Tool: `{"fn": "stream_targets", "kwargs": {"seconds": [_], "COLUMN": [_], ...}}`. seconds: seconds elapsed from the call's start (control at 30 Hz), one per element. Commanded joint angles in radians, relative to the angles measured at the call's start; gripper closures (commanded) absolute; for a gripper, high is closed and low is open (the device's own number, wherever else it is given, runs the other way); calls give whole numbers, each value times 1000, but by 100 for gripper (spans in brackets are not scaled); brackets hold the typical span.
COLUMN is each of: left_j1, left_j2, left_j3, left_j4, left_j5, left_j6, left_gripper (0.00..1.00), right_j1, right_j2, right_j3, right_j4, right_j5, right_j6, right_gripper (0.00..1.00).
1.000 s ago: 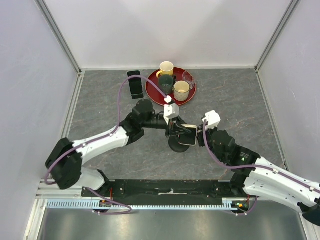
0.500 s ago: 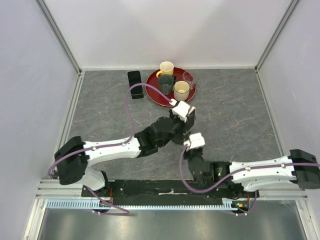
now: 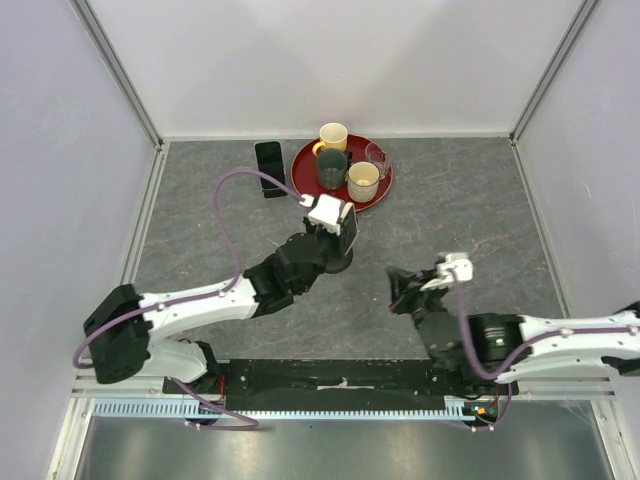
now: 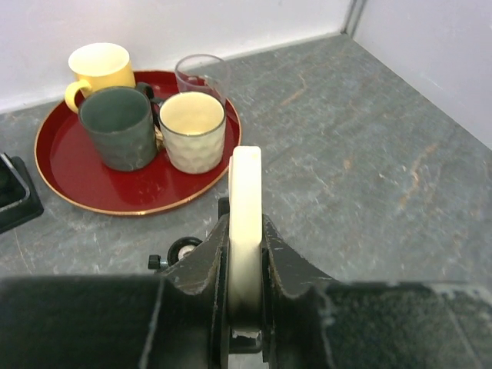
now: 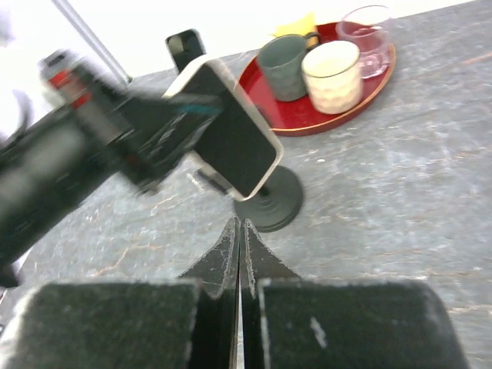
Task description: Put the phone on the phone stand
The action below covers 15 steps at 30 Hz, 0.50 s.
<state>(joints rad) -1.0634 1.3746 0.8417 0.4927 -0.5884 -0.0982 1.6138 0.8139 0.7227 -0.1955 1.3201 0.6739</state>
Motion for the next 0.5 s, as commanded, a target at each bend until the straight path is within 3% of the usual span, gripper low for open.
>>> {"fn": "stream_targets", "kwargs": {"seconds": [0.0, 0.13, 0.17, 0.2, 0.3, 0.4, 0.43, 0.47], "left_j1": [-1, 6, 13, 16, 25, 42, 51, 80], "left_j2": [-158, -299, -321, -348, -445, -523, -542, -563], "left_j3": [-78, -99, -105, -108, -125, -127, -124, -109], "left_j4": [-265, -362, -382, -403, -483, -557, -575, -627], "left_j5": [171, 303, 333, 395, 435, 470, 499, 572], "left_j6": [-113, -94, -84, -65, -26, 35, 49, 63], "left_gripper": [98, 98, 98, 98, 98, 98, 98, 98], "right_j1": [-110, -192, -205, -241, -345, -466, -500, -537], "right_j2": [-229, -351, -334, -306, -112, 33, 54, 85], "right_j3": [-38, -104, -112, -106, -43, -20, -22, -28], "right_j4": [-237, -81, -27, -18, -10, 66, 96, 155], "right_j5": [-91, -365, -428, -569, -798, -974, -1134, -1213], "right_j6": [-6, -256, -340, -358, -378, -402, -415, -428], "right_gripper": [99, 89, 87, 84, 73, 52, 38, 32]}}
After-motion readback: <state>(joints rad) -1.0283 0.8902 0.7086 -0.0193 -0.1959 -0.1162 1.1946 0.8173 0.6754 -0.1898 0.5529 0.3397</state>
